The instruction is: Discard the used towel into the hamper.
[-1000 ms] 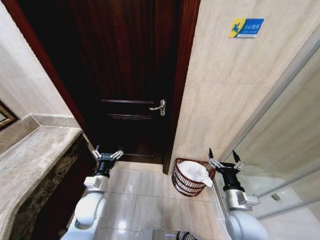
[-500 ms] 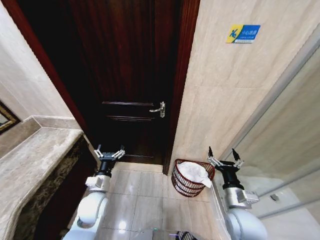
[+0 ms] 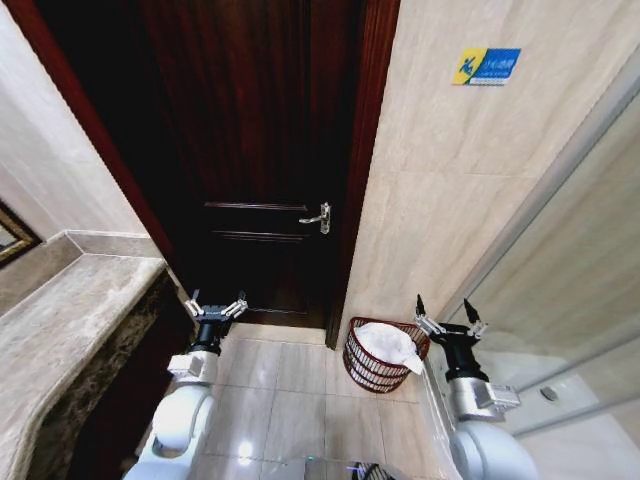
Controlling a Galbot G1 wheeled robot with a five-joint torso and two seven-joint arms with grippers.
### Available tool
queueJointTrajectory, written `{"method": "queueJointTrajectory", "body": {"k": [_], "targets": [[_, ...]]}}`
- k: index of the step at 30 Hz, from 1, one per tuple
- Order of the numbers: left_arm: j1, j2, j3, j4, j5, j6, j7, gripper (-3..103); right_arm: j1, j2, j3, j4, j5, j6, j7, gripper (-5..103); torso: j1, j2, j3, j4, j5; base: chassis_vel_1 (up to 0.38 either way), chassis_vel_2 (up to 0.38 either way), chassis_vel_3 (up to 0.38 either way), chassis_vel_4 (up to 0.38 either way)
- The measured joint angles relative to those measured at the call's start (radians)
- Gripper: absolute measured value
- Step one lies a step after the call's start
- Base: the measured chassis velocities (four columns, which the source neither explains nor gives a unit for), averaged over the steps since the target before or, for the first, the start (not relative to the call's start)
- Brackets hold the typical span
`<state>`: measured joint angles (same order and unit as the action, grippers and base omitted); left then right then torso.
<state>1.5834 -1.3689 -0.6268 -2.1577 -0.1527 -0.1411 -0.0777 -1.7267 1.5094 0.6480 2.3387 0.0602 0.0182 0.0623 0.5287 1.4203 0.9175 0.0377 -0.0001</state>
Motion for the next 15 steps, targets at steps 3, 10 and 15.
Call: {"method": "queueJointTrajectory", "body": {"k": [3, 10, 15], "targets": [[0.000, 0.000, -0.001, 0.000, 0.000, -0.003, 0.000, 100, -0.004, 0.000, 0.001, 0.001, 0.000, 0.005, 0.000, 100, -0.001, -0.001, 0.000, 0.0000, 0.0000, 0.142, -0.141, -0.140, 0.150], [0.009, -0.002, 0.000, -0.008, 0.000, -0.005, 0.000, 100, -0.019, 0.000, 0.002, 0.008, 0.000, 0.016, 0.000, 100, -0.002, -0.003, -0.002, 0.0000, 0.0001, 0.149, -0.150, -0.141, 0.146], [0.018, -0.002, -0.003, -0.013, -0.002, -0.009, 0.000, 100, -0.036, 0.001, 0.003, 0.011, 0.000, 0.030, -0.001, 100, -0.002, -0.004, -0.002, 0.0000, 0.0001, 0.111, -0.103, -0.105, 0.119]]}}
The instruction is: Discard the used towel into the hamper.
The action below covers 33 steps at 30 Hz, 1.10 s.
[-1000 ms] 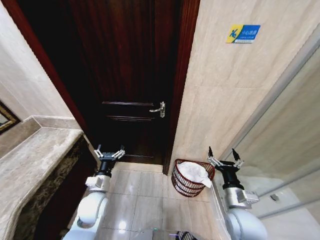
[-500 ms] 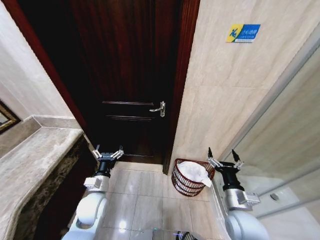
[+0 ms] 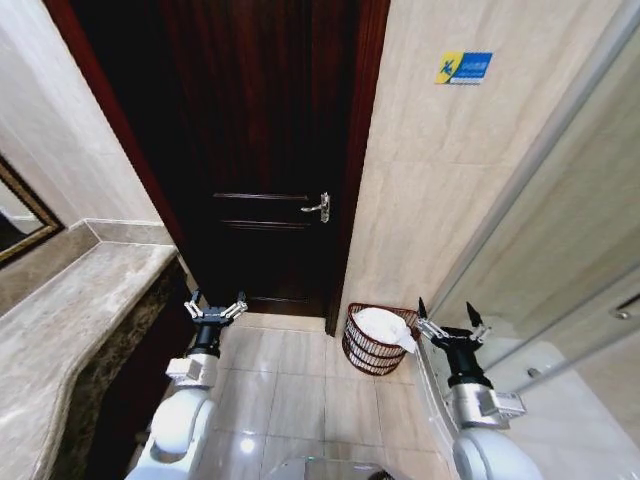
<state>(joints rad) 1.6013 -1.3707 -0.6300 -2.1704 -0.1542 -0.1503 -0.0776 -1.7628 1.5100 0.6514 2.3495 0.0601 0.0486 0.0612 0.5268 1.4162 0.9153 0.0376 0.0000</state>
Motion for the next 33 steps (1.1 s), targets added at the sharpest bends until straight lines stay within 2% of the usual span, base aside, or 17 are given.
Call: {"method": "queueJointTrajectory", "body": {"k": [23, 33], "targets": [[0.003, 0.000, -0.002, -0.002, -0.007, -0.016, 0.003, 100, -0.021, 0.004, 0.000, -0.007, -0.009, 0.027, 0.001, 100, -0.001, -0.003, -0.001, 0.0000, -0.0001, 0.114, -0.114, -0.108, 0.113], [-0.007, -0.008, 0.028, 0.007, 0.005, -0.016, 0.004, 100, -0.030, 0.002, 0.004, -0.027, -0.010, 0.039, 0.006, 100, -0.001, -0.003, -0.002, -0.0001, 0.0000, 0.097, -0.113, -0.094, 0.096]]}}
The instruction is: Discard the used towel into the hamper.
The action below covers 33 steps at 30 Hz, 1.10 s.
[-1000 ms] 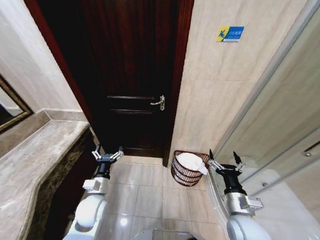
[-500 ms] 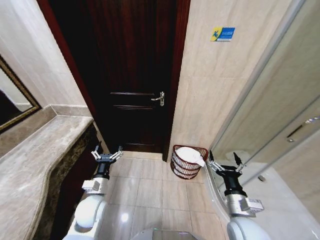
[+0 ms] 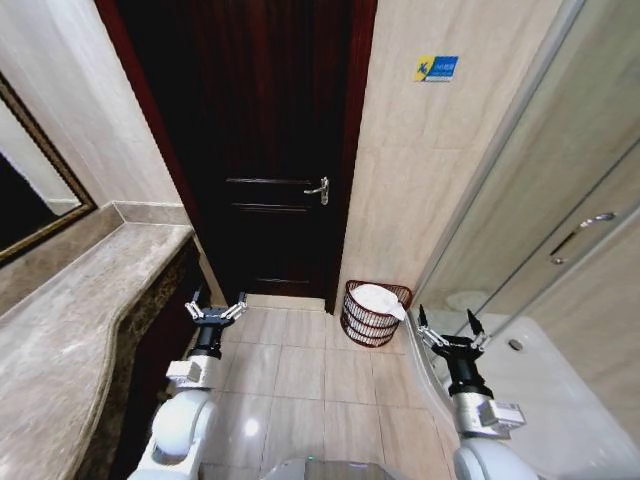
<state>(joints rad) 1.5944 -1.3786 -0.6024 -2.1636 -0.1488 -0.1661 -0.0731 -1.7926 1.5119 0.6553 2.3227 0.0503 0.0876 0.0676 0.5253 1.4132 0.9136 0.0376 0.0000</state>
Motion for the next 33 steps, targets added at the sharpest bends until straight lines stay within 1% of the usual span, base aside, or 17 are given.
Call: {"method": "queueJointTrajectory", "body": {"k": [8, 10, 11, 13, 15, 21, 27, 33], "targets": [[-0.005, 0.000, 0.020, 0.004, 0.009, 0.002, 0.000, 100, -0.002, 0.008, -0.004, -0.012, -0.018, 0.008, 0.003, 100, 0.000, 0.000, 0.000, 0.0000, -0.0001, 0.105, -0.101, -0.106, 0.096], [0.004, 0.012, 0.027, -0.002, 0.006, -0.001, 0.000, 100, -0.005, 0.023, -0.006, -0.017, -0.048, 0.012, 0.005, 100, 0.000, 0.000, 0.000, 0.0001, 0.0000, 0.097, -0.096, -0.099, 0.105], [0.004, 0.012, 0.027, -0.002, 0.006, -0.001, 0.000, 100, -0.005, 0.023, -0.006, -0.017, -0.048, 0.012, 0.005, 100, 0.000, 0.000, 0.000, 0.0001, 0.0000, 0.096, -0.096, -0.078, 0.112], [0.002, 0.018, 0.031, -0.002, 0.005, -0.013, 0.001, 100, -0.011, 0.049, -0.015, -0.020, -0.092, 0.013, 0.004, 100, 0.000, 0.000, 0.000, 0.0001, 0.0000, 0.109, -0.116, -0.099, 0.127], [0.000, 0.016, 0.031, -0.001, 0.005, -0.014, 0.001, 100, -0.017, 0.057, -0.023, -0.018, -0.105, 0.012, 0.005, 100, 0.000, 0.000, 0.000, 0.0000, 0.0000, 0.089, -0.112, -0.109, 0.117], [-0.002, 0.014, 0.035, -0.004, 0.003, -0.003, 0.003, 100, -0.032, 0.065, -0.042, 0.008, -0.127, -0.016, 0.015, 100, 0.000, 0.000, 0.000, 0.0000, -0.0001, 0.105, -0.100, -0.103, 0.094], [0.000, 0.000, 0.030, -0.012, 0.006, 0.011, 0.011, 100, -0.016, 0.037, -0.049, 0.035, -0.118, -0.078, 0.034, 100, 0.000, -0.001, 0.000, -0.0001, -0.0001, 0.101, -0.095, -0.098, 0.090], [0.021, 0.016, -0.001, -0.029, -0.009, 0.017, 0.010, 100, 0.009, 0.046, -0.075, 0.035, -0.124, -0.096, 0.049, 100, 0.000, -0.001, 0.000, 0.0002, 0.0000, 0.094, -0.111, -0.084, 0.104]]}}
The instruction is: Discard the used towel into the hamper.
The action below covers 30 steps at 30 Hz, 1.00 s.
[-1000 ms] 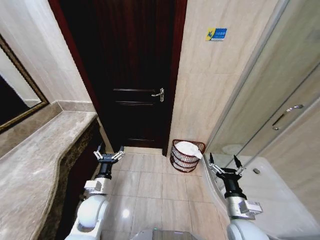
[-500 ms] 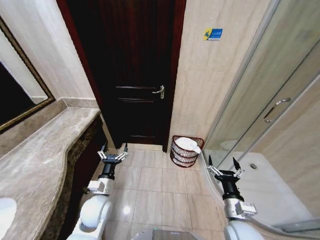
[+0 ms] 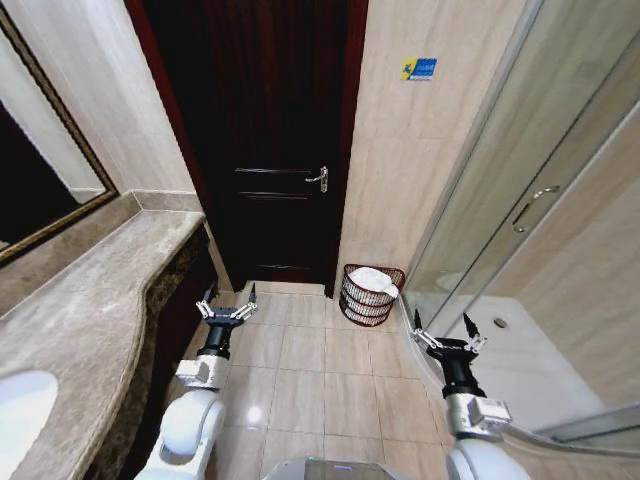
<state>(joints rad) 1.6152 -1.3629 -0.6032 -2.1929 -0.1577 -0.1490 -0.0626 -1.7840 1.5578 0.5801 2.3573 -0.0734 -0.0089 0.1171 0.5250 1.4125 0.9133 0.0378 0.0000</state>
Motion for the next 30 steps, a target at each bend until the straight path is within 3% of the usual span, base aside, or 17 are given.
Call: {"method": "queueJointTrajectory", "body": {"k": [11, 30], "targets": [[0.031, 0.015, -0.040, -0.036, -0.035, -0.005, 0.003, 100, -0.037, 0.003, -0.042, 0.013, -0.015, 0.040, 0.047, 100, 0.000, 0.000, 0.000, -0.0002, -0.0002, 0.099, -0.102, -0.103, 0.095], [0.023, 0.019, -0.047, -0.035, -0.058, 0.003, 0.011, 100, -0.078, 0.004, -0.038, 0.027, -0.015, 0.079, 0.051, 100, 0.000, 0.000, 0.000, -0.0002, 0.0000, 0.101, -0.096, -0.096, 0.098]]}}
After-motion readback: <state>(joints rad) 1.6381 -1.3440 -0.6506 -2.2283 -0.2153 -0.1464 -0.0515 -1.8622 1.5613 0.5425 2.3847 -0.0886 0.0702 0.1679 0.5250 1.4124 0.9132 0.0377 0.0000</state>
